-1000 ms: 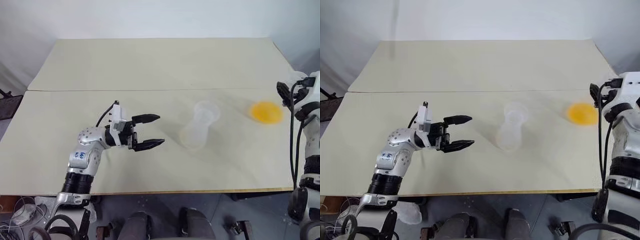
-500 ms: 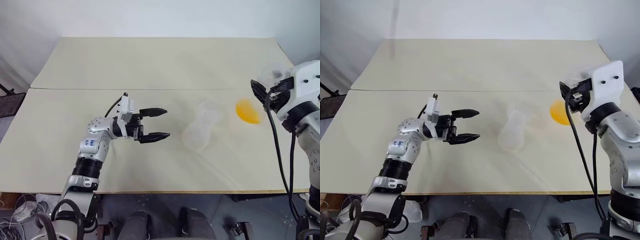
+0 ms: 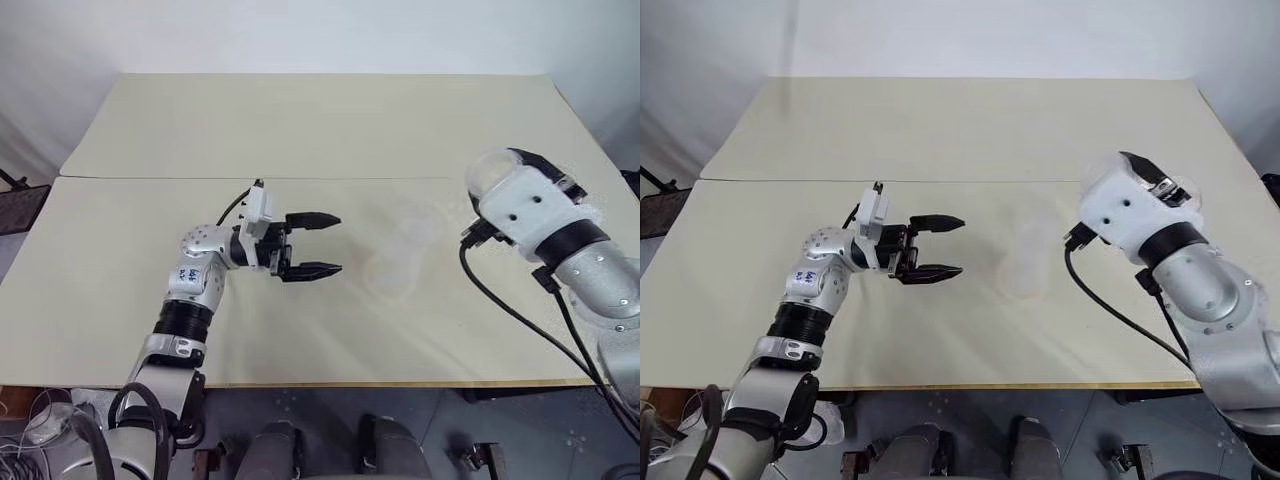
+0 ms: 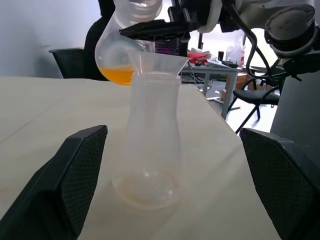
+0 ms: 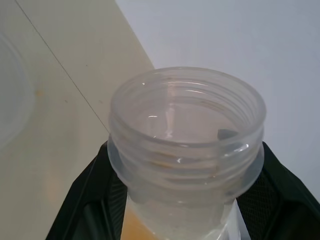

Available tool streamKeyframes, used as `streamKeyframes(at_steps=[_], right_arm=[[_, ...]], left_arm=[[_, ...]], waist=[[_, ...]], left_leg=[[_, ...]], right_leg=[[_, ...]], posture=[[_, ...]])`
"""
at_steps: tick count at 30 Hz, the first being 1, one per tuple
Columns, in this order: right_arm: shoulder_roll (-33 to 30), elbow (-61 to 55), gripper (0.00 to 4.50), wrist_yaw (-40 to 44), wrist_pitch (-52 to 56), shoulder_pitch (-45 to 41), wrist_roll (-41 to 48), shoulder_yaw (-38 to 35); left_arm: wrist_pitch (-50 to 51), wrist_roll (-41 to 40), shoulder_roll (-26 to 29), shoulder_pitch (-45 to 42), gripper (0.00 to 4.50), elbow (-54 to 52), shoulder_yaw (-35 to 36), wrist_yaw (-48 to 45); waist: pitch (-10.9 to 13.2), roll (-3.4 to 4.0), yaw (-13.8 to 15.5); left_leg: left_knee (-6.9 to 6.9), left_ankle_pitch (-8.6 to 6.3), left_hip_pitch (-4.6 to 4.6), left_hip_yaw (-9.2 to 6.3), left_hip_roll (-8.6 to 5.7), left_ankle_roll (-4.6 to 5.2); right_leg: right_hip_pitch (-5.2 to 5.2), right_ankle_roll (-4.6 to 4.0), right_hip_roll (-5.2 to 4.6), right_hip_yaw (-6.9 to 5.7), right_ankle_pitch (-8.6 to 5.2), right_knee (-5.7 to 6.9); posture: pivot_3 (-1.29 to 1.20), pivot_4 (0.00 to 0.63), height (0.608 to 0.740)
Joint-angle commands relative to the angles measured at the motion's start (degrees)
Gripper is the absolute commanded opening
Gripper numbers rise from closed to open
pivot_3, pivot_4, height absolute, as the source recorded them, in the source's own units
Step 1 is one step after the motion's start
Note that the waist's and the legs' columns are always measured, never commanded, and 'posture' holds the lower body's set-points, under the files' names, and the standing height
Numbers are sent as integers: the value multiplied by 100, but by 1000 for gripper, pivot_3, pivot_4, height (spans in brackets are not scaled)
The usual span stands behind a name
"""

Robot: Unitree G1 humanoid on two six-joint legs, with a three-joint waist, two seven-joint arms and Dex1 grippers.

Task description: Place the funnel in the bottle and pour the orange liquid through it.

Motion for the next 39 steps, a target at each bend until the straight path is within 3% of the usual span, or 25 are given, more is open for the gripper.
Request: streamKeyframes(at_steps=[1, 12, 39], right_arm=[[-70, -216, 2471, 42, -148, -159, -571, 167], [-281, 66, 2471, 599, -767, -460, -1974, 742], [-75, 742, 2471, 1231, -2589, -262, -3511, 310]], left_arm=[[-87, 16, 0, -72, 4500, -22, 26, -63], [-100, 14, -11, -68, 4500, -74, 47, -60], [-159, 52, -82, -215, 4500, 117, 91, -28]], waist=[[0, 0, 2], [0, 0, 0], [0, -1, -3]], left_leg=[[0, 0, 0, 0, 0, 0], [0, 0, -2, -2, 0, 0], [0, 0, -1, 0, 0, 0]], right_leg=[[0, 0, 0, 0, 0, 0], [0, 1, 0, -1, 0, -2], [0, 2, 1, -1, 1, 0]], posture=[[0, 150, 740], [0, 150, 740], [0, 150, 740]])
